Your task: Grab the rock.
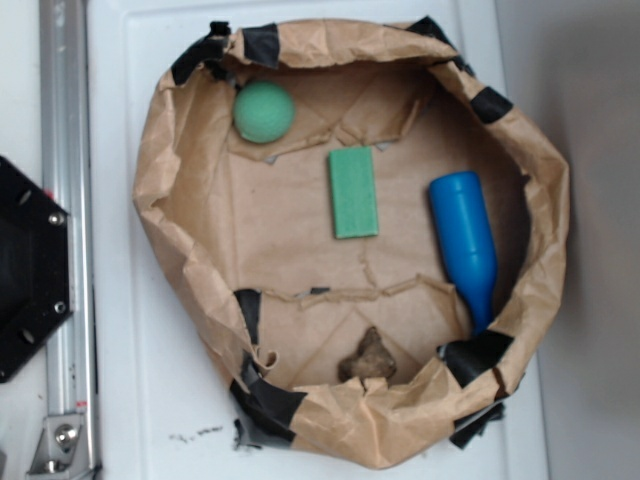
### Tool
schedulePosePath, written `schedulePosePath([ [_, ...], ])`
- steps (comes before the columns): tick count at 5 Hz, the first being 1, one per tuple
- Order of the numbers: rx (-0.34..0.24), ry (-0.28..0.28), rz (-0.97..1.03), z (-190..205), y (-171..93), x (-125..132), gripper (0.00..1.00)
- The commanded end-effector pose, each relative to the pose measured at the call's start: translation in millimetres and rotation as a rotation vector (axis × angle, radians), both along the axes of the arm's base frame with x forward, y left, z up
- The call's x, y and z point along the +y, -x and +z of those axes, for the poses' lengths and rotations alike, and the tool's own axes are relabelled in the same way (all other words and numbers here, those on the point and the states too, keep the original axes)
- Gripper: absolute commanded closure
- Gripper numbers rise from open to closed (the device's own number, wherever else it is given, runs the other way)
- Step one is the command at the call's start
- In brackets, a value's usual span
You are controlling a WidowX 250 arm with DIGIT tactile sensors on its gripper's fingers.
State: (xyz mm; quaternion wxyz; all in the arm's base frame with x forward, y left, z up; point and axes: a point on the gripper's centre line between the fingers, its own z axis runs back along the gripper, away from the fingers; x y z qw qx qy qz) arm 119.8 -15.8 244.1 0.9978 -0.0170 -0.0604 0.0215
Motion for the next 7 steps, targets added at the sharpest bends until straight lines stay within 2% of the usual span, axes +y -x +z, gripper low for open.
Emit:
schedulePosePath([
  [1,0.000,0.000,0.000,0.0,0.0,0.0,0.00],
  [2,-0.094,-0.032,-0.138,-21.2,-48.0,6.1,0.00],
  [3,-0.160,0.033,-0.270,-36.8,-83.7,9.8,0.00],
  [4,-0.177,0.075,-0.342,-56.4,-113.8,17.6,0.00],
  [5,-0.131,0.123,-0.348,-81.3,-135.4,18.9,0.00],
  [6,-0.106,0.096,-0.348,-101.9,-154.6,20.3,0.00],
  [7,-0.118,0.071,-0.411,-109.3,-151.7,8.3,0.00],
])
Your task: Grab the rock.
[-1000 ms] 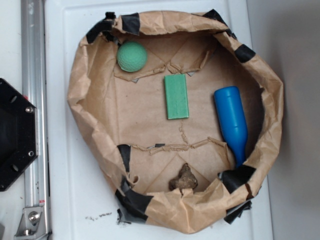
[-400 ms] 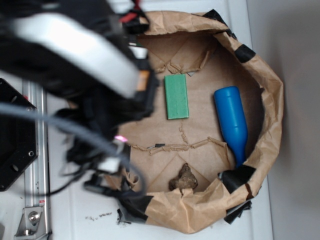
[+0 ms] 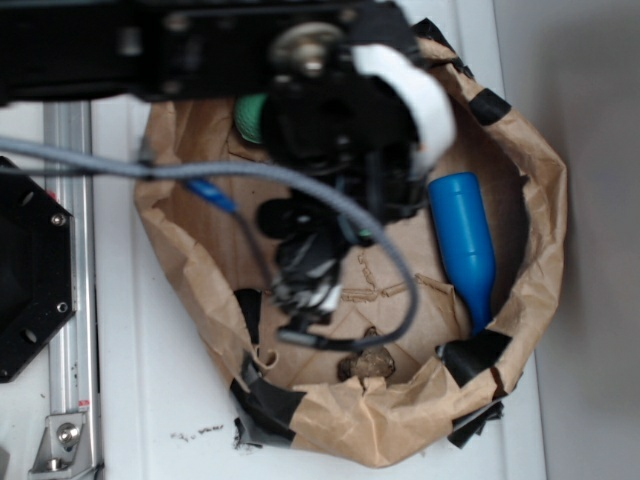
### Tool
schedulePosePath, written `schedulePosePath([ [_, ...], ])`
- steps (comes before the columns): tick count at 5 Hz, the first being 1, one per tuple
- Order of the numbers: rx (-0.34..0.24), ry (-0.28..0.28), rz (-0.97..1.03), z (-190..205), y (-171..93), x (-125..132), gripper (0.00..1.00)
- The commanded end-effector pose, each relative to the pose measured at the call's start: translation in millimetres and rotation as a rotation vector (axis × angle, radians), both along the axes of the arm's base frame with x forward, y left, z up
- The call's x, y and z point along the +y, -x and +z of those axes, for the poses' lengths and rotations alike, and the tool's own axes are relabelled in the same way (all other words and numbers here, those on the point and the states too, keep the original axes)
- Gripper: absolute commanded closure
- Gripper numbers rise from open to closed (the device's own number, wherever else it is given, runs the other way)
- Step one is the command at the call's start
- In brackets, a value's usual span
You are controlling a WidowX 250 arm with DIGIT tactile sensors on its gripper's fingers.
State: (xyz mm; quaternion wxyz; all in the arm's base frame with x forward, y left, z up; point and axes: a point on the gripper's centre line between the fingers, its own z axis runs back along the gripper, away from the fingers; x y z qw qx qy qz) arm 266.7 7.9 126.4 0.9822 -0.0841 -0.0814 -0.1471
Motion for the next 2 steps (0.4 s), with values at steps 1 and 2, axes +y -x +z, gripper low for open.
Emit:
schedulePosePath([
  [1,-0.107,-0.057,-0.167,-4.6,-9.6,-41.6,0.00],
  [2,-0.153,-0.052,-0.316,-20.9,-2.3,-49.3,0.00],
])
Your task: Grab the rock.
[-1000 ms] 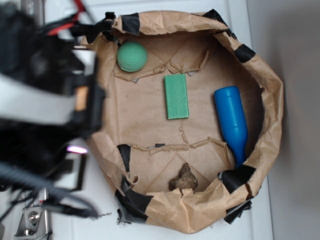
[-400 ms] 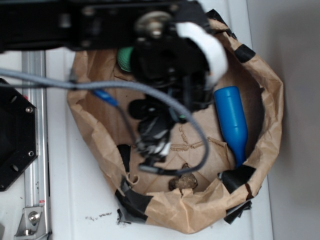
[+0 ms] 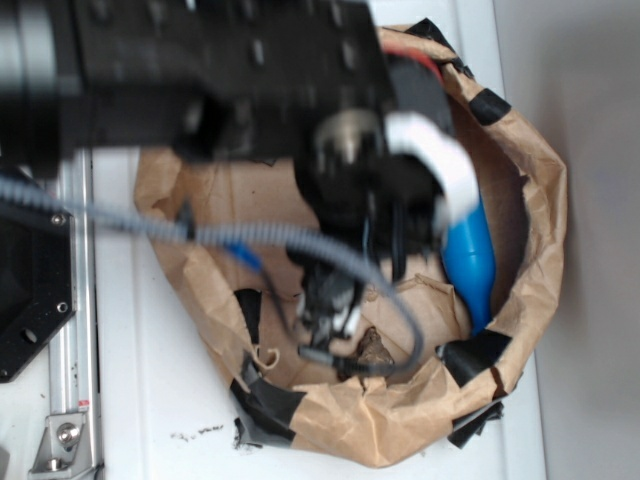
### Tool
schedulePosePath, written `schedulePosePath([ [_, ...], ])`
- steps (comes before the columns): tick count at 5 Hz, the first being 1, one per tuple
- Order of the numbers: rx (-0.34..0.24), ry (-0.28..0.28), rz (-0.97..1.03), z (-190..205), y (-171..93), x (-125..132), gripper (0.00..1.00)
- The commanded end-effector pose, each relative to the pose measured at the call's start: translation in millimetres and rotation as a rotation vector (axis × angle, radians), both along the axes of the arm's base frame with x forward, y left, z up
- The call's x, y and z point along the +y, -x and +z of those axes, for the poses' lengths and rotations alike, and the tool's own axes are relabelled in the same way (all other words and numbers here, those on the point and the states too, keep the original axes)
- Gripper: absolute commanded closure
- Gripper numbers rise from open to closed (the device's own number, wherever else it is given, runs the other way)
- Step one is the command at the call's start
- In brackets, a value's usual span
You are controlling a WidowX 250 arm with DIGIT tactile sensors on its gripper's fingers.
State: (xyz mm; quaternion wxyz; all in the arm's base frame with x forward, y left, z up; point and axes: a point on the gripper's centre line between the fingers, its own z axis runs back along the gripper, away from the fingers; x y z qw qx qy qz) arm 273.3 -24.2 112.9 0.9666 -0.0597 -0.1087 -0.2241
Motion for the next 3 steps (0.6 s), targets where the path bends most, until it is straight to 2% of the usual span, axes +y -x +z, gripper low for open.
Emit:
schedulePosePath([
  [1,-0.087,-0.020,-0.251,-19.0,8.5,-29.3,0.00],
  [2,-0.090,-0.023,-0.326,-24.4,15.0,-49.3,0.00],
  [3,-0.118,-0.043,-0.403,-35.4,15.1,-58.3,0.00],
])
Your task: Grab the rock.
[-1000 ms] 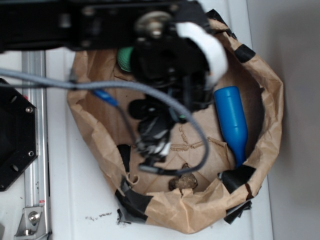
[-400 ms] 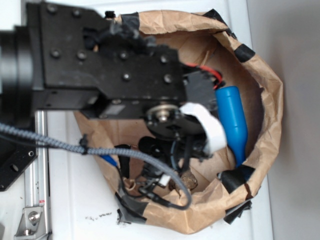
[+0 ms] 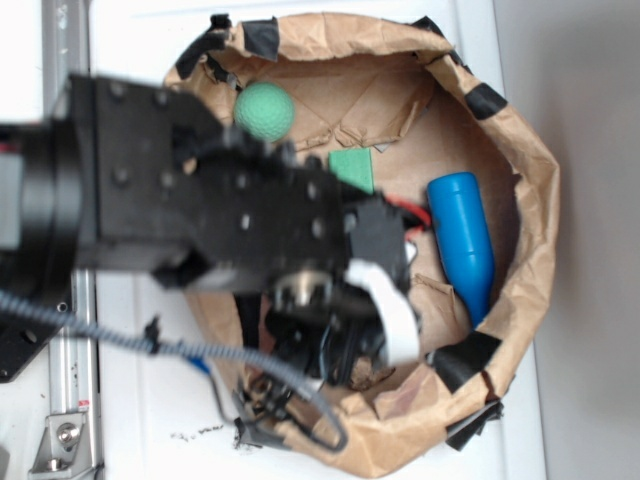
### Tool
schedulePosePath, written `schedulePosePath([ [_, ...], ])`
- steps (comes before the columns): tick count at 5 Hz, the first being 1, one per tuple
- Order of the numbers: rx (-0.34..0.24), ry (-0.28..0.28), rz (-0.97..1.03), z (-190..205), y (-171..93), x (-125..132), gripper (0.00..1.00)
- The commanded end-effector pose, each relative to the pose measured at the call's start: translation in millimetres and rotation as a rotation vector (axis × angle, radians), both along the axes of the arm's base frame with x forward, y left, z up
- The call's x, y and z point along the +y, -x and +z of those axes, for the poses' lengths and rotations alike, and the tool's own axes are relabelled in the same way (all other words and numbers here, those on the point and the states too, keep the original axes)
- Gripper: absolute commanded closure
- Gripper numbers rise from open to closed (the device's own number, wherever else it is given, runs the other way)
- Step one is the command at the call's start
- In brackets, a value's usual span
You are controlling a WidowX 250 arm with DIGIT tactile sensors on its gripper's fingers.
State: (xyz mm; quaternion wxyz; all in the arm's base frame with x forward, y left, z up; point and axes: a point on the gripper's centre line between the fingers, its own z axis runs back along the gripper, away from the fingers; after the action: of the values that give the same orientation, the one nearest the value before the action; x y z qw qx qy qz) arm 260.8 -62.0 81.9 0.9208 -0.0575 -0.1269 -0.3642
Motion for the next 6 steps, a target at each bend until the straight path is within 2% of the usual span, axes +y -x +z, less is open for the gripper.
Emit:
schedulePosePath([
  [1,-0.056,0.000,-0.138,-14.2,-7.3,-29.1,0.00],
  [3,-0.003,-0.021,-0.189,-49.6,-11.1,-49.1,0.00],
  [4,0.019,-0.037,-0.158,-53.0,-11.4,-48.5,0.00],
  [5,0.014,-0.014,-0.071,-46.0,-20.8,-33.0,0.00],
  [6,-0.035,0.006,-0.046,-20.4,-25.2,-13.7,0.00],
])
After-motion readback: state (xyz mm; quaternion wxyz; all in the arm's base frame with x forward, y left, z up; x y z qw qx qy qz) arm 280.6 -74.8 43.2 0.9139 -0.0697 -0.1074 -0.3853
